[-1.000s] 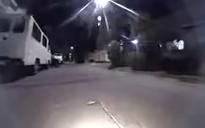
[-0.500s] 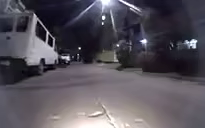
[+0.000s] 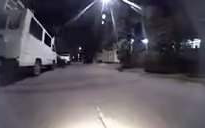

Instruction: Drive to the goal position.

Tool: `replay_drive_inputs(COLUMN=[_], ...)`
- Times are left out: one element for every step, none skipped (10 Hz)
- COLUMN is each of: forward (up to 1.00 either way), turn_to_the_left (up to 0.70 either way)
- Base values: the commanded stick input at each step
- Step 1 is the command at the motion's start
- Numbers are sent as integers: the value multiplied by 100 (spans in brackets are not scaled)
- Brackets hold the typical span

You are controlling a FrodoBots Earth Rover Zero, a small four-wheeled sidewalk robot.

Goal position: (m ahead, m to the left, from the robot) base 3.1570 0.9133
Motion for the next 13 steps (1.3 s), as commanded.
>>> replay_drive_inputs(forward=[70, 70, 70, 70, 70, 70, 70, 70, 70, 70, 70, 70, 70], turn_to_the_left=[5, 5, 5, 5, 5, 5, 12, 24, 34, 34, 34, 30, 18])
